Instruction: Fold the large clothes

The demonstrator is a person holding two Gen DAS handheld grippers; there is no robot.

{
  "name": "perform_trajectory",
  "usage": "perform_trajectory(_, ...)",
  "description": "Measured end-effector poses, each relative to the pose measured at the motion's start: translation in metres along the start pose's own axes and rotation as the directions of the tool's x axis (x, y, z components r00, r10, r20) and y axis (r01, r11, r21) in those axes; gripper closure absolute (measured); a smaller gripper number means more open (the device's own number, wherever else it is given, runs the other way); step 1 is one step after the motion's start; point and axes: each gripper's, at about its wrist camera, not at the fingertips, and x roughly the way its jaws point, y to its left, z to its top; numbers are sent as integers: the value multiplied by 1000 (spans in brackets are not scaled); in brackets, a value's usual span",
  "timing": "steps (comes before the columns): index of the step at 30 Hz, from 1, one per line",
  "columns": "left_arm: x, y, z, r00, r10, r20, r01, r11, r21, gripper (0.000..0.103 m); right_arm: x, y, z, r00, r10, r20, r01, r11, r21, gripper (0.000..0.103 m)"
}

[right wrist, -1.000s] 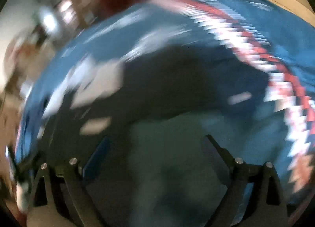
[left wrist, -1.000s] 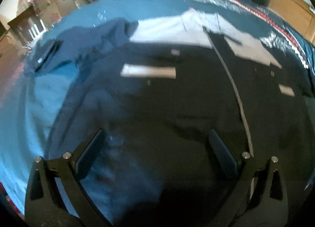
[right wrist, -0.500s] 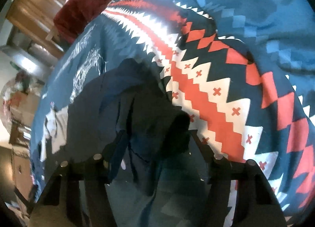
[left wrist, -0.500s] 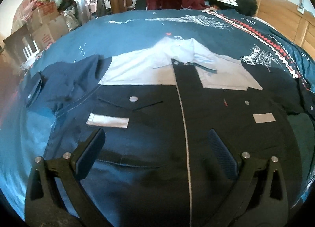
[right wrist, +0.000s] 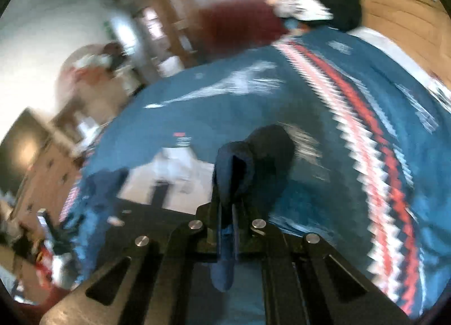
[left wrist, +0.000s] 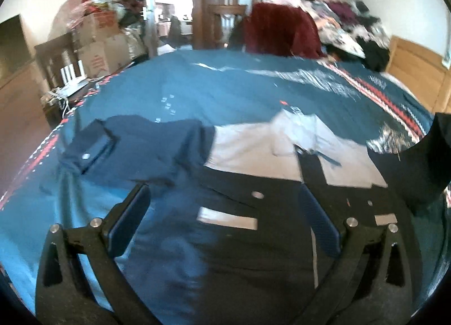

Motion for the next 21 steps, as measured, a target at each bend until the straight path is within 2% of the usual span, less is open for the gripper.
perform_trajectory(4,-5,34,-6,1000,12,-5,-13,998,-58,0,53,87,32,990,106,-96,-114,991,-72,94)
perform_trajectory(7,-6,59,-10,1000,25,-13,-27,994,-102,0,113,157,40,965,171,-197,-199,971,-134,87)
perform_trajectory(10,-7,78,-12,999,40,-20,-43,992,-121,0,155,196,37,969,136,-206,-173,970,-170,75)
perform_trajectory(11,-5,84,-13,999,37,-29,-41,991,-127,0,166,200,34,972,125,-199,-159,973,-166,68)
perform_trajectory(12,-3,88,-15,999,33,-36,-38,991,-129,0,174,199,29,973,112,-200,-147,975,-168,65)
perform_trajectory(15,4,93,-18,998,5,-66,-13,992,-127,0,205,180,5,972,28,-235,-75,979,-190,65)
perform_trajectory(16,8,88,-18,997,-31,-74,21,991,-135,0,216,168,-8,969,-11,-247,-39,980,-196,65)
perform_trajectory(18,17,72,-18,988,-123,-92,109,984,-141,0,227,136,-32,960,9,-280,-48,990,-132,63)
perform_trajectory(20,30,54,-19,971,-203,-126,185,973,-139,0,242,122,-68,946,23,-324,-65,991,-119,63)
perform_trajectory(21,42,41,-21,955,-253,-152,231,961,-151,0,248,123,-86,942,10,-335,-61,988,-141,63)
